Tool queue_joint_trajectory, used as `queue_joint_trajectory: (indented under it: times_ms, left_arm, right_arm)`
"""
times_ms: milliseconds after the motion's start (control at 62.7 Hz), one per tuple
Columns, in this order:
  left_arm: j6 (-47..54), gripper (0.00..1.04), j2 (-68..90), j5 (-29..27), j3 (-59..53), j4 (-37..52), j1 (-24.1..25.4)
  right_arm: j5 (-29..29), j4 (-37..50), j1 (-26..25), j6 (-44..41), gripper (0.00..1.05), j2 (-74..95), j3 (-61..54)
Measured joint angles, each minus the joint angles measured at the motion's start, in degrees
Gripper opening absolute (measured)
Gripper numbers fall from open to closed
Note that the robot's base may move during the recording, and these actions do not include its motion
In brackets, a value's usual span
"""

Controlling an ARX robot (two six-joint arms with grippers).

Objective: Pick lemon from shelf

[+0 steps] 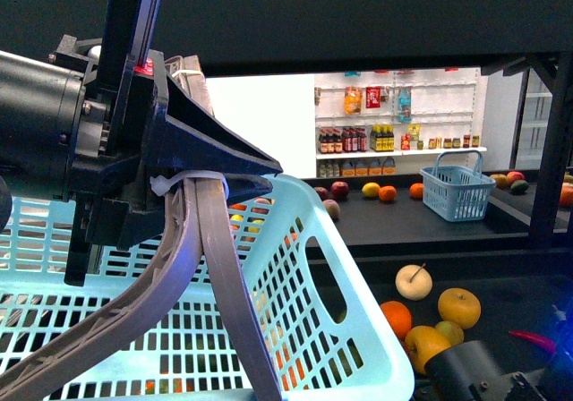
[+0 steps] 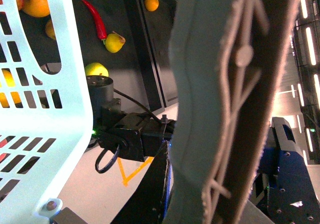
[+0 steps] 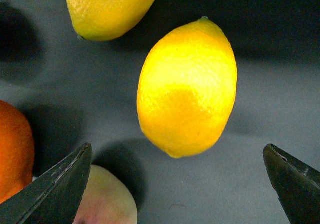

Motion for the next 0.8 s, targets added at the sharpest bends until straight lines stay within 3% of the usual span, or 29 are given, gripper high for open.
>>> queue_joint_trajectory:
  times_ms: [797]
  left_arm:
    - [0.0,0.11,0.0,0.0,0.0,0.0,0.0]
  right_arm:
    - [0.2,-0.7,-0.3,-2.4,1.02,10.5,11.2]
